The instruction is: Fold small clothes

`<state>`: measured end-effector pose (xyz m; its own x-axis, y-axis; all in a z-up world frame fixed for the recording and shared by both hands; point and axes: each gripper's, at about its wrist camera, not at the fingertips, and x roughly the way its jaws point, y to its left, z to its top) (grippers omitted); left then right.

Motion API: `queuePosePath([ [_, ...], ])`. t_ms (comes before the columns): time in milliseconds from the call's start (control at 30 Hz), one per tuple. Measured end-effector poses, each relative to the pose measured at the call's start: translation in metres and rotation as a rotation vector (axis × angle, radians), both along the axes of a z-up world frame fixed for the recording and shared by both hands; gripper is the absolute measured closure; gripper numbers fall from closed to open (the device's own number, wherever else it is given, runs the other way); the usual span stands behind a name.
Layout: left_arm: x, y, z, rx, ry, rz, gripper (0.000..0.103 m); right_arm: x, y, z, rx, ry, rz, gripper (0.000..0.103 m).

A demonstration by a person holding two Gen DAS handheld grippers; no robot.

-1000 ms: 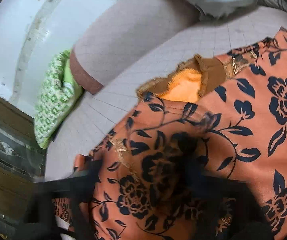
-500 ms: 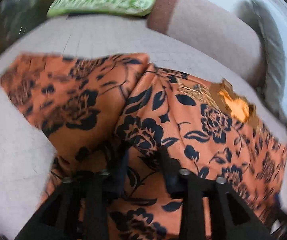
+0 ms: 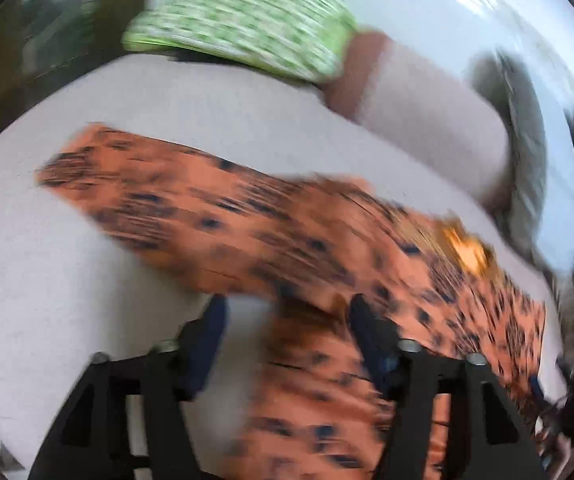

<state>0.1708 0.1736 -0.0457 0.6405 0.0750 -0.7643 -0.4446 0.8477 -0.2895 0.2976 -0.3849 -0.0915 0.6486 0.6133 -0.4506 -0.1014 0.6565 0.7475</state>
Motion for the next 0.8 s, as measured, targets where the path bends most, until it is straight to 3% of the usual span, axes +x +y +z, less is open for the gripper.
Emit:
queuePosePath([
  [67, -0.022, 0.05, -0.003, -0.062, -0.026, 0.103, 0.025, -0.003, 0.004, 0.001, -0.033, -0.013, -0.001, 0.007],
  [133, -0.034, 0.113, -0.016, -0.186, -0.035, 0.213, 0.025, -0.005, 0.009, 0.002, -0.069, -0.024, -0.005, 0.007],
  [233, -0.035, 0.171, -0.036, -0.288, -0.037, 0.296, 0.025, -0.006, 0.014, 0.002, -0.11, -0.036, -0.009, 0.006],
  [367, -0.013, 0.213, -0.059, -0.352, -0.056, 0.328, 0.025, -0.008, 0.018, 0.002, -0.145, -0.047, -0.009, 0.006],
  [533, 0.012, 0.227, -0.06, -0.297, -0.072, 0.349, 0.026, -0.007, 0.019, 0.002, -0.158, -0.049, -0.007, 0.006],
  [567, 0.015, 0.232, -0.06, -0.277, -0.053, 0.362, 0.044, -0.007, 0.019, 0.002, -0.162, -0.05, -0.007, 0.006],
  [600, 0.018, 0.236, -0.061, -0.247, -0.016, 0.381, 0.1, -0.007, 0.019, 0.001, -0.164, -0.05, -0.006, 0.006],
  [667, 0.021, 0.246, -0.066, -0.31, 0.018, 0.408, 0.098, -0.007, 0.018, 0.001, -0.159, -0.051, -0.006, 0.006],
  [800, 0.029, 0.215, -0.004, -0.168, -0.044, 0.394, 0.098, -0.007, 0.017, 0.001, -0.155, -0.054, -0.006, 0.006],
])
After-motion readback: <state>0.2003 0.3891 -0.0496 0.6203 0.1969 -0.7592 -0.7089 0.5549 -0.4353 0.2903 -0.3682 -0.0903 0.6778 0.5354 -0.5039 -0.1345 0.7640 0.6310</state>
